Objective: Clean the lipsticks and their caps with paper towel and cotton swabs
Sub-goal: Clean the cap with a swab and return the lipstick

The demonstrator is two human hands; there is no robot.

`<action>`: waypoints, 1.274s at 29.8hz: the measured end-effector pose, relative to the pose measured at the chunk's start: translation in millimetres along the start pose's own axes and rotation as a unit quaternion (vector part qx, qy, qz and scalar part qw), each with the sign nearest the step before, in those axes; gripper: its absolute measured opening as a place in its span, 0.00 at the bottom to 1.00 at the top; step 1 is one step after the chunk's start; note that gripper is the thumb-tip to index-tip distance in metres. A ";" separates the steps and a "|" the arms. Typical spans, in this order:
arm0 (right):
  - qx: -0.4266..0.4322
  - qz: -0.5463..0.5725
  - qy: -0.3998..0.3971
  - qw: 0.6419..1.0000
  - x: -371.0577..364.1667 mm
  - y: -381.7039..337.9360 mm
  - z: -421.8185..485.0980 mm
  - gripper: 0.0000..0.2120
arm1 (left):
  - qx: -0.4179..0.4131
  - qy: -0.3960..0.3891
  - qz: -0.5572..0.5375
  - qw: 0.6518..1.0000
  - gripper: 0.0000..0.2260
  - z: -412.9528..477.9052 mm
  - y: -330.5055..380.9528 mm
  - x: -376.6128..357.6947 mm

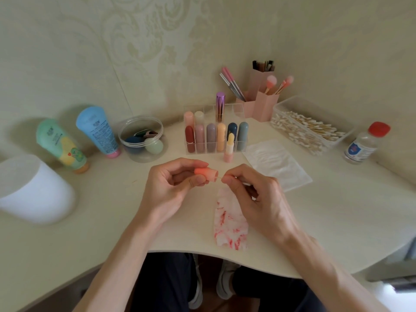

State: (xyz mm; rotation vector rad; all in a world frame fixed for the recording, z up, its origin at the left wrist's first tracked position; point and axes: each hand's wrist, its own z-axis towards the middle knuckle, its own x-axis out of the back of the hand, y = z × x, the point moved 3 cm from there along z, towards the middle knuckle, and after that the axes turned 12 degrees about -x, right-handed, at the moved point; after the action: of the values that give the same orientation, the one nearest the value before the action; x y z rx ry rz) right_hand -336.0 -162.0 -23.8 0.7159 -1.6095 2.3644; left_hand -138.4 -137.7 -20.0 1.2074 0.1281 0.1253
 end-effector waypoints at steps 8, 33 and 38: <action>-0.011 -0.051 0.035 0.998 -1.7 2.9 0.5 0.06 | -0.011 -0.004 -0.001 1.000 0.11 0.0 -0.2 1.4; -0.117 -0.234 0.224 0.939 49.4 39.9 18.4 0.04 | 0.005 -0.008 0.046 0.999 0.10 0.3 -2.6 4.7; -0.164 -0.246 0.184 0.937 48.1 48.5 20.4 0.04 | 0.015 0.004 0.023 1.000 0.09 0.7 -2.3 2.0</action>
State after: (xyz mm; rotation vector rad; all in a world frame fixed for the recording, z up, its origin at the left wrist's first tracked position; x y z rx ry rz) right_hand -392.0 -204.8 -34.1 0.4931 -1.4084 1.6991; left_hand -136.3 -138.8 -21.9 1.2410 0.1083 0.1691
